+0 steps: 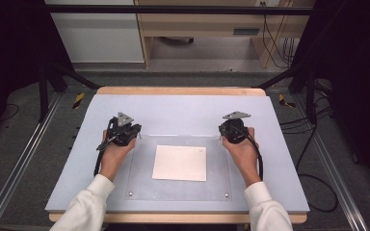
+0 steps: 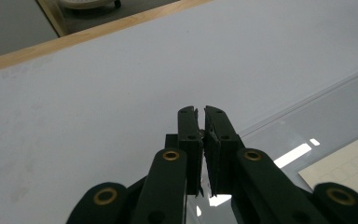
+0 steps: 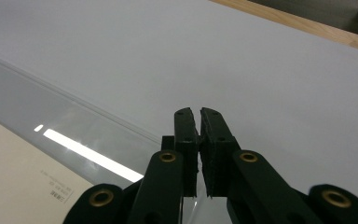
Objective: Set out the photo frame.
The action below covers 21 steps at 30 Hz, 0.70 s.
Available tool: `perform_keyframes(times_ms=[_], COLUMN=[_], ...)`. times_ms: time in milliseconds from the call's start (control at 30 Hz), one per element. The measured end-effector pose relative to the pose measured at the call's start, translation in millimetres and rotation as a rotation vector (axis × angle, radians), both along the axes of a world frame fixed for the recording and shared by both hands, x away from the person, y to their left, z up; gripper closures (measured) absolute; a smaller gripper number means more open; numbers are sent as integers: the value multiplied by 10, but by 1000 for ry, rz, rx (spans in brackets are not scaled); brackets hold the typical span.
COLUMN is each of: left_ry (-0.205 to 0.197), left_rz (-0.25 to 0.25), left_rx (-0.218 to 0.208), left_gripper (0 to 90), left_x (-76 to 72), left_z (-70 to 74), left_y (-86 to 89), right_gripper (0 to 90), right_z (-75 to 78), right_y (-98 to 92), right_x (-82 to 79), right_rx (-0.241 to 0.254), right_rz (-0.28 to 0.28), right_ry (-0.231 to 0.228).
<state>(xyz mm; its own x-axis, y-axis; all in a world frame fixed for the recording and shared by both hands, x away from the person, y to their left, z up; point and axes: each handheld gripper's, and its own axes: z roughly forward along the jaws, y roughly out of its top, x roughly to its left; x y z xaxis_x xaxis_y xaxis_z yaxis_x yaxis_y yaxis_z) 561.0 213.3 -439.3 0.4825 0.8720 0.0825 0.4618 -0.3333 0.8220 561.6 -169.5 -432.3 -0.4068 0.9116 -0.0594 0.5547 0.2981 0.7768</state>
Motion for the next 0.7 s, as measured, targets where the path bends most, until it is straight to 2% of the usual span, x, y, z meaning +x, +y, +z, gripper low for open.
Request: perform_keyframes(times_ms=[133,267,400,467,567,700], left_ry=[19,61,110,132,149,171], left_rz=[2,-3,-10,-13,-21,-24], left_rx=[8,34,20,28,61,65], left_gripper=[848,848,852,853,853,853], left_x=[20,67,123,152,185,220], left_z=[22,70,104,125,149,161], left_y=[-10,-28,-11,-20,-39,-44], right_gripper=[861,861,862,863,863,863], right_z=[15,48,77,96,124,146], right_y=[5,13,17,20,22,29], right_x=[20,55,103,131,176,228], right_rx=[-7,-26,-29,-33,-37,-37], right_rz=[2,9,10,12,16,14], right_ry=[15,47,82,105,142,174])
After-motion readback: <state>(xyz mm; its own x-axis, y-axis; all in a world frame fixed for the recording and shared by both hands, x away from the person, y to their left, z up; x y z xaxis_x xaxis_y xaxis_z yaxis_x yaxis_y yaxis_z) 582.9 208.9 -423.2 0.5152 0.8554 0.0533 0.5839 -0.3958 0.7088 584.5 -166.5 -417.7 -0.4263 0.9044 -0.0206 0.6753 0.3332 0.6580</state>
